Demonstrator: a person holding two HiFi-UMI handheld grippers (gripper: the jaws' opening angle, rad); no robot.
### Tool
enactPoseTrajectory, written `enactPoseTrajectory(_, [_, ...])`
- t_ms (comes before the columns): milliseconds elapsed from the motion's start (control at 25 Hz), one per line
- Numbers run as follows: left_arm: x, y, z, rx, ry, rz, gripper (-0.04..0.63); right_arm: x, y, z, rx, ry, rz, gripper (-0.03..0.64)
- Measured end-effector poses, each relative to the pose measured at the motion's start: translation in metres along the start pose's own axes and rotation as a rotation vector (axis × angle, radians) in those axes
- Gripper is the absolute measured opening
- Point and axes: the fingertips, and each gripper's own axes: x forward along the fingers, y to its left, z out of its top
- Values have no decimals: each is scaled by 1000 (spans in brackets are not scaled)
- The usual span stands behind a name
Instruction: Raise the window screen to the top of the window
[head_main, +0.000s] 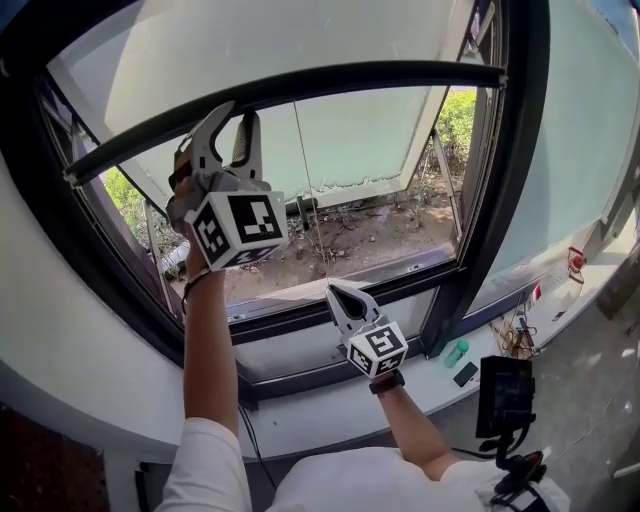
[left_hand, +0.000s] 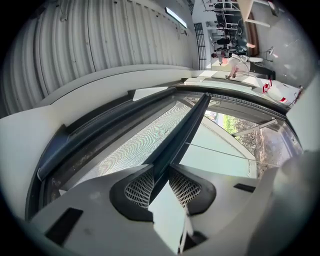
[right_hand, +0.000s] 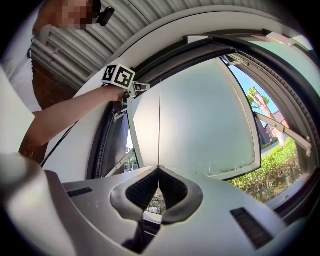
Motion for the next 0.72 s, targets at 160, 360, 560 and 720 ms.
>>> enactPoseTrajectory(160, [6, 13, 7, 13, -9, 1, 71, 0, -13, 16, 8, -21, -30, 5])
enactPoseTrajectory(360, [12, 24, 12, 5, -28, 16, 71, -4, -28, 33, -7, -35, -61, 5])
enactPoseTrajectory(560, [16, 35, 17, 7, -42, 30, 71, -11, -29, 51, -8, -66, -62, 5])
enactPoseTrajectory(720, [24, 48, 26, 26, -52, 36, 71, -9, -24, 69, -17, -96, -51, 5])
